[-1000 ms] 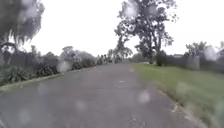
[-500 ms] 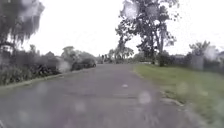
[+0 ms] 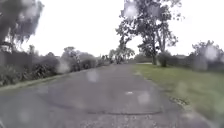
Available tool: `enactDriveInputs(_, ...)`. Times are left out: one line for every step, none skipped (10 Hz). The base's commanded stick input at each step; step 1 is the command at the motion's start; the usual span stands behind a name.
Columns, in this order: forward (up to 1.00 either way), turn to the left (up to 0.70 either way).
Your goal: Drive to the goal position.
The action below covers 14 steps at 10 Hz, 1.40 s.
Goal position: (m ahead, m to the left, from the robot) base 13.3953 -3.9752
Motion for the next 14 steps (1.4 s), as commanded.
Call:
enactDriveInputs(1.00,-0.40)
enactDriveInputs(1.00,-0.40)
enactDriveInputs(1.00,-0.40)
enactDriveInputs(1.00,-0.39)
enactDriveInputs(1.00,-0.39)
enactDriveInputs(1.00,-0.08)
enactDriveInputs(1.00,-0.05)
enactDriveInputs(1.00,-0.02)
enactDriveInputs(1.00,-0.02)
enactDriveInputs(1.00,-0.01)
enactDriveInputs(1.00,0.00)
enactDriveInputs(1.00,0.00)
enactDriveInputs(1.00,-0.01)
enactDriveInputs(1.00,-0.02)
